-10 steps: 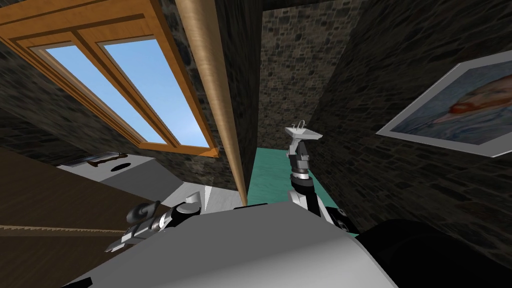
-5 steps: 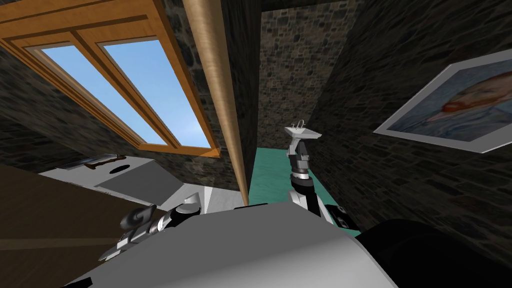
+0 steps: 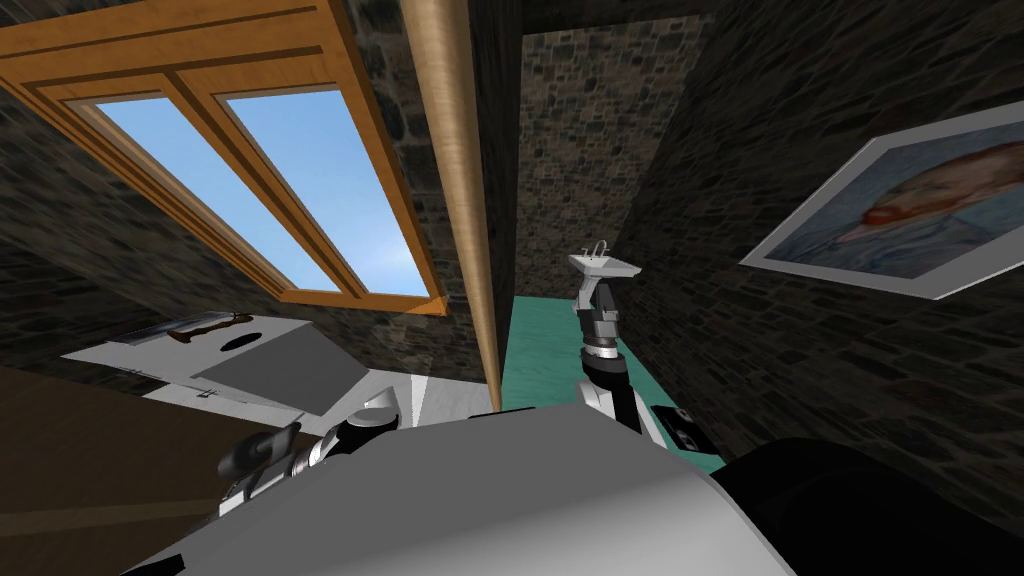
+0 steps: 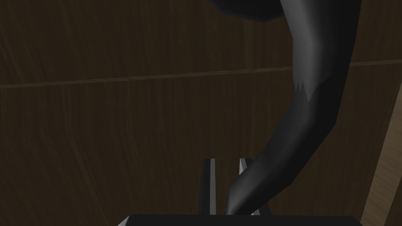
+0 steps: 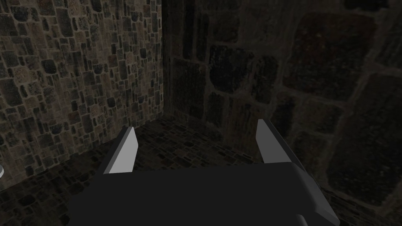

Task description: Push the door open

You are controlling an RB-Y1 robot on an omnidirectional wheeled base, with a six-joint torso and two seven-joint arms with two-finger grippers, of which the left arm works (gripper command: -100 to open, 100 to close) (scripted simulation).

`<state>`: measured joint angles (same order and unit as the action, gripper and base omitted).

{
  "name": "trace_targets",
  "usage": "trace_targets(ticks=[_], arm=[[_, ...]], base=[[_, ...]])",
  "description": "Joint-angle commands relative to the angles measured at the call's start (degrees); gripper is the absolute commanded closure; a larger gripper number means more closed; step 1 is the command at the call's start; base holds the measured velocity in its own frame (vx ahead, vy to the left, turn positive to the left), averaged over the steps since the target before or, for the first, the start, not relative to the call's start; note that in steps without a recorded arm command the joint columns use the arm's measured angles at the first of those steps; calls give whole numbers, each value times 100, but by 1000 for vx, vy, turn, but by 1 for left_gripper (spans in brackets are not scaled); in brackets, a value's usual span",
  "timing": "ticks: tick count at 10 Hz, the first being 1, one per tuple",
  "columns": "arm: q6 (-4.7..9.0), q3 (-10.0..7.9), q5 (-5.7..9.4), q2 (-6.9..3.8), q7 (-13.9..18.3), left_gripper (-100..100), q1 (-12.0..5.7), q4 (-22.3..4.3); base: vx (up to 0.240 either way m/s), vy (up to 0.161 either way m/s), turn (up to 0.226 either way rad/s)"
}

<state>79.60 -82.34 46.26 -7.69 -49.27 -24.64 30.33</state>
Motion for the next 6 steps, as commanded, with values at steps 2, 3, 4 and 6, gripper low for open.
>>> trace_targets(ticks=[2, 3, 4, 6], arm=[[42, -90, 62, -48, -50, 100, -50, -11], [42, -90, 62, -48, -50, 100, -50, -11], [76, -144, 96, -54, -78, 100, -55, -6], [76, -144, 96, -54, -78, 100, -55, -6]], base=[[-1, 49, -32], [0, 53, -14], [-2, 49, -37], [0, 11, 0]])
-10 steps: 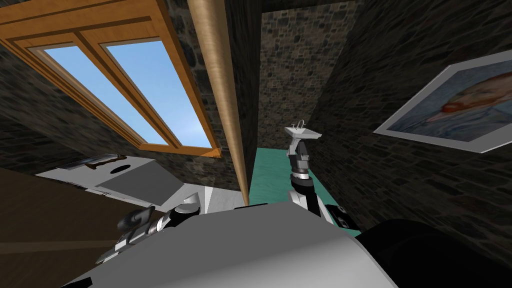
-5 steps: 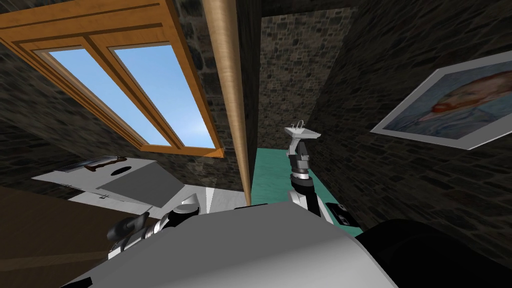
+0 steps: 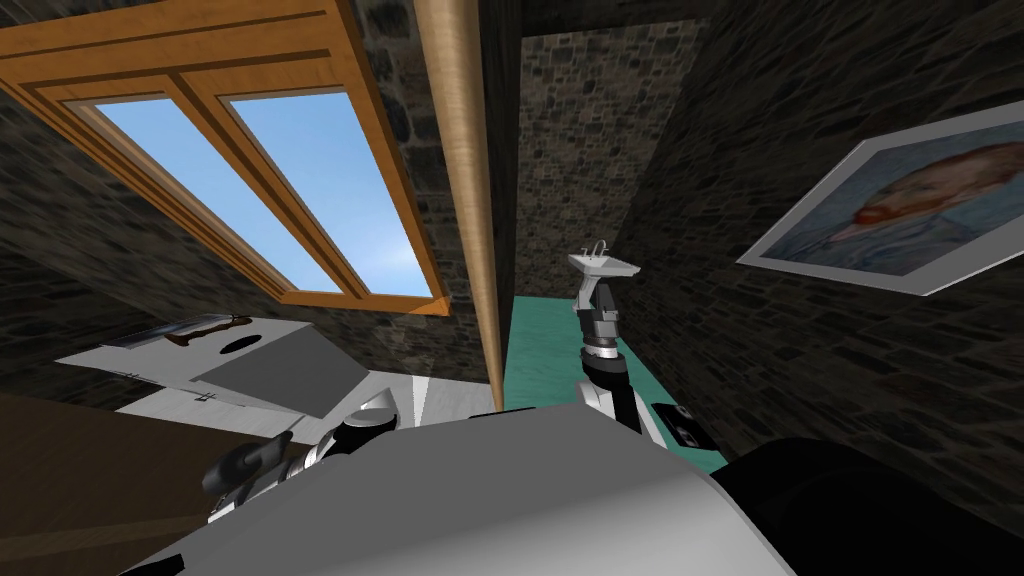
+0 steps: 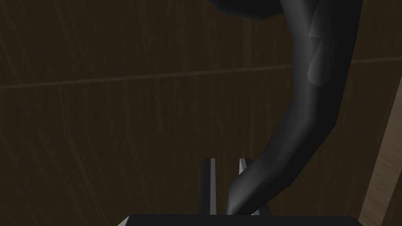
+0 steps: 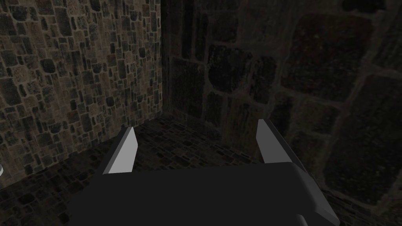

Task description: Push the door open

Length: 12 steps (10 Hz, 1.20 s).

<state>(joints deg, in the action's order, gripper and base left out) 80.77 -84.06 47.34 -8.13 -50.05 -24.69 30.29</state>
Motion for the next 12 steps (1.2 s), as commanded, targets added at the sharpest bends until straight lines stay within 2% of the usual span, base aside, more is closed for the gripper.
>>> trace_targets(ticks=[1, 12], arm=[[-40, 28, -12, -11, 1, 100, -50, -2], [28, -79, 57, -23, -54, 100, -61, 8]], base=[[0, 18, 17], [0, 15, -5]])
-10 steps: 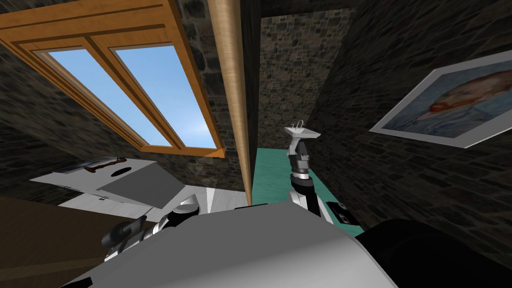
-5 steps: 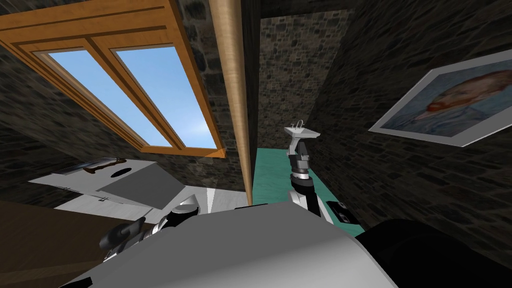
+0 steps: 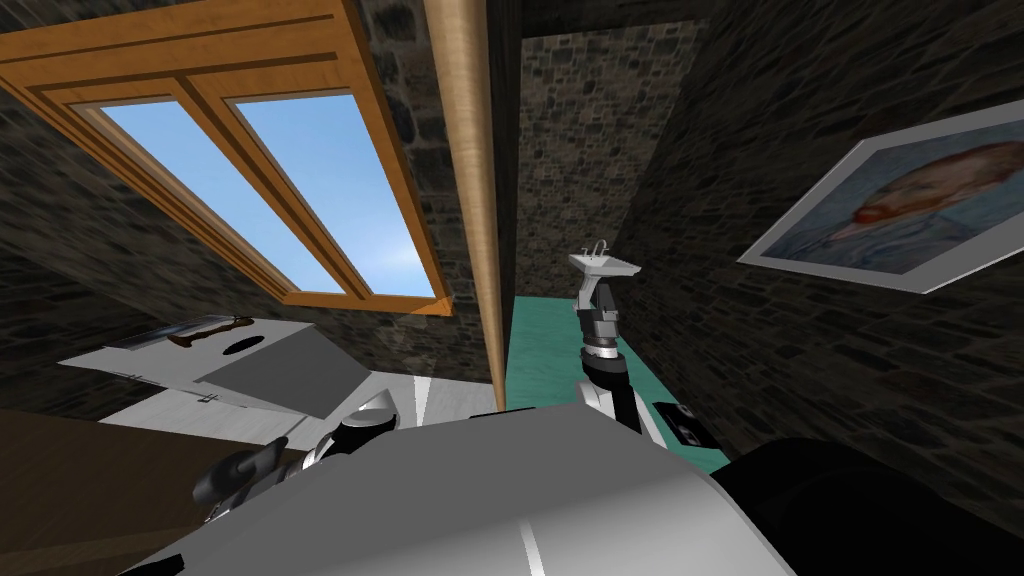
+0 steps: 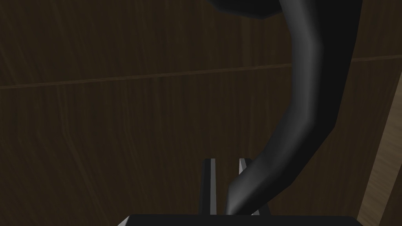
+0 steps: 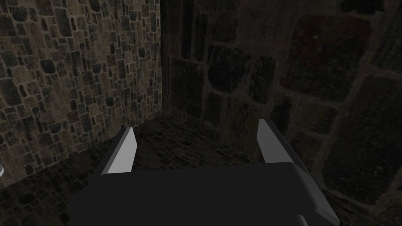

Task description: Push the door open

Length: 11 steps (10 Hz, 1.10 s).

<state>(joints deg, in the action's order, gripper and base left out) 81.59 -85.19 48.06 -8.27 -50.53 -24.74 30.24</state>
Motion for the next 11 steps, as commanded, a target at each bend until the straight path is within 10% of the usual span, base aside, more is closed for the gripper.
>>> trace_targets(ticks=[1, 11], arm=[[-54, 34, -14, -9, -6, 100, -57, 13], [105, -147, 96, -44, -45, 100, -8, 20]], base=[[0, 0, 0], [0, 19, 23]])
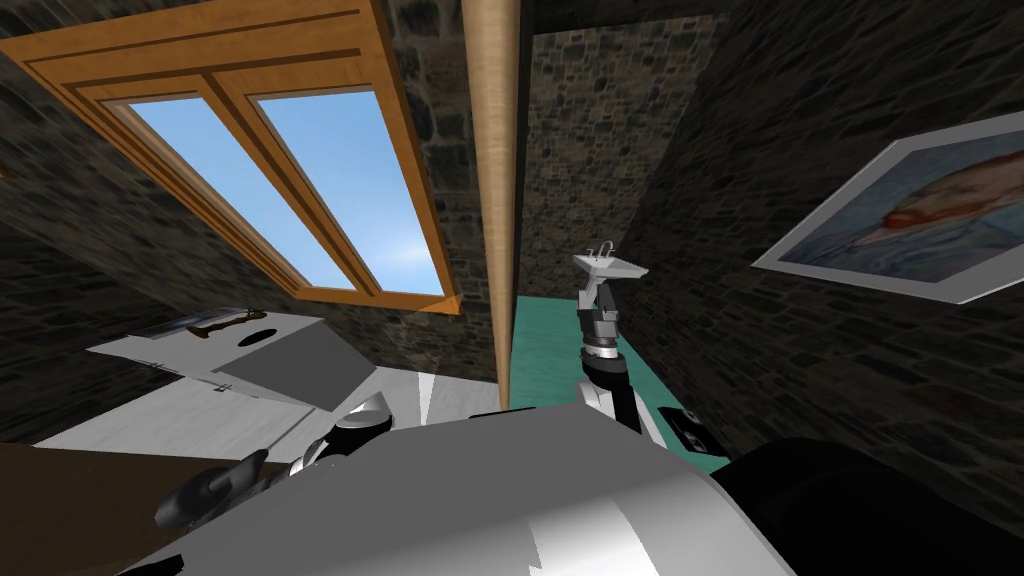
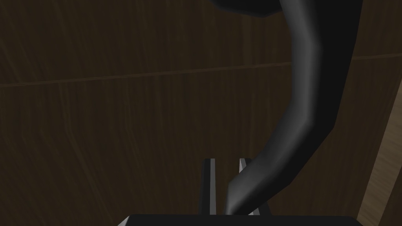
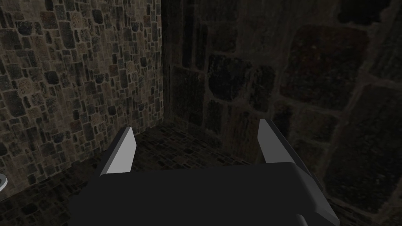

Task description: Push the door open

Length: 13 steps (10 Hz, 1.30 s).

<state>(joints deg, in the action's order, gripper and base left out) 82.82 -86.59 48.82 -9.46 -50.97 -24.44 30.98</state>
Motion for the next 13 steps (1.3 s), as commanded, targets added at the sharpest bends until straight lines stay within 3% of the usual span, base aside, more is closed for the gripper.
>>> trace_targets(ticks=[1, 6, 10, 11, 13], arm=[[3, -41, 43, 69, -13, 100, -38, -47], [3, -41, 43, 69, -13, 100, -38, 34], [3, -41, 43, 69, -13, 100, -38, -47], [86, -127, 84, -44, -40, 100, -7, -43], [101, -152, 101, -48, -46, 100, -7, -40]], base=[[0, 41, 45], [-1, 20, 4], [0, -1, -6], [1, 6, 10], [-1, 26, 32]])
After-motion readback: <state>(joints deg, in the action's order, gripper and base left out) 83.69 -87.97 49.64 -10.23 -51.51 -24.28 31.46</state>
